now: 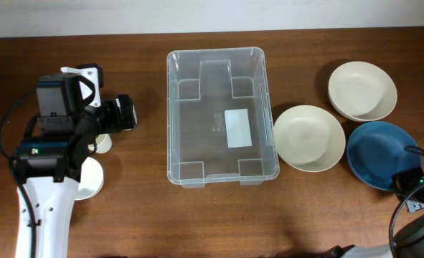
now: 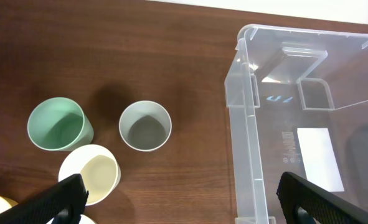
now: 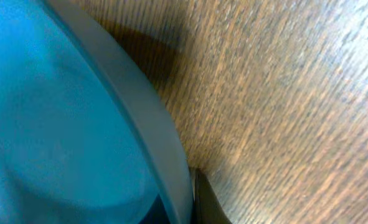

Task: Pack container
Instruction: 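Move right gripper to the dark blue bowl and grasp its rim, then lift the blue bowl and lower it into the clear container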

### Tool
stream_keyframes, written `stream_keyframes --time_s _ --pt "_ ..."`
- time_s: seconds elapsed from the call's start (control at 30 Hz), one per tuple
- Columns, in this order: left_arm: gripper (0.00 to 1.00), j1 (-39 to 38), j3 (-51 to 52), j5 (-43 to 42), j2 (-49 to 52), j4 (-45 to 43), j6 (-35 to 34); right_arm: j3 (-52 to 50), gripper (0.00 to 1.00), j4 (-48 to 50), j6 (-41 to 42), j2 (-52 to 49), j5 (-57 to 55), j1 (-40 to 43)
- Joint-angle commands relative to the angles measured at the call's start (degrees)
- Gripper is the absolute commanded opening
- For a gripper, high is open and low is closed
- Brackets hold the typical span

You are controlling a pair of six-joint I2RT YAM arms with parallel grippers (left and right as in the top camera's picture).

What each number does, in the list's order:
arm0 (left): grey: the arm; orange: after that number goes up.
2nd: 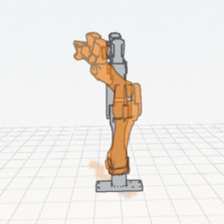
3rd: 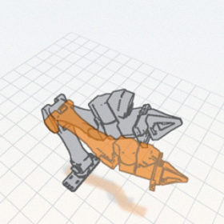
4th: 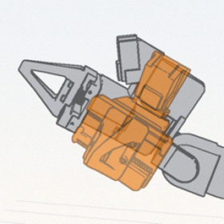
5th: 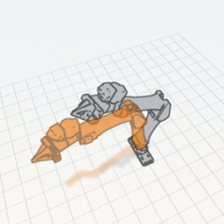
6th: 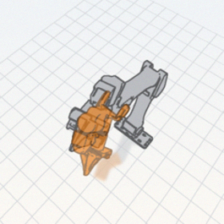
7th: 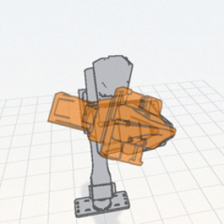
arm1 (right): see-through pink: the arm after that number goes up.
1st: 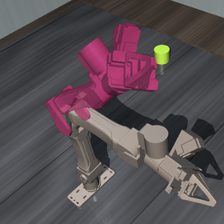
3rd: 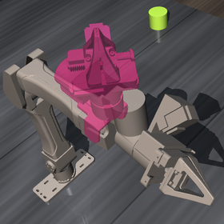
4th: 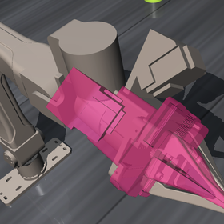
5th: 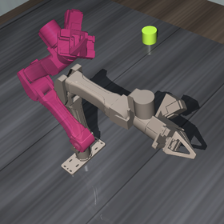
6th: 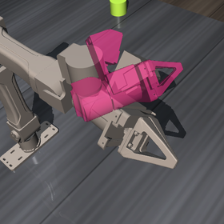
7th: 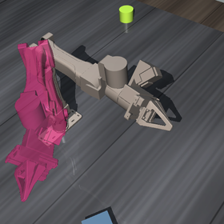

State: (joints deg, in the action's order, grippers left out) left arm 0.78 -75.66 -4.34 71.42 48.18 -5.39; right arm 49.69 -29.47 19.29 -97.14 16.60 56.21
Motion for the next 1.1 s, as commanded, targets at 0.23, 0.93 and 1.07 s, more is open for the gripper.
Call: stream_keyframes --time_s 0.23,0.93,1.07 --pt "1.00 -0.2 -1.3 -0.4 0.2 -0.2 1.1 1.8 0.04 -5.4 2.7 3.3 2.3 -0.3" --pt "1.00 -0.2 -1.3 -0.4 0.2 0.4 1.2 35.3 0.04 -25.3 -10.6 18.2 -1.2 -46.9" --pt "1.00 -0.2 -1.3 -0.3 0.2 0.4 1.1 44.3 0.04 -29.6 -11.6 10.4 -6.3 -57.9"
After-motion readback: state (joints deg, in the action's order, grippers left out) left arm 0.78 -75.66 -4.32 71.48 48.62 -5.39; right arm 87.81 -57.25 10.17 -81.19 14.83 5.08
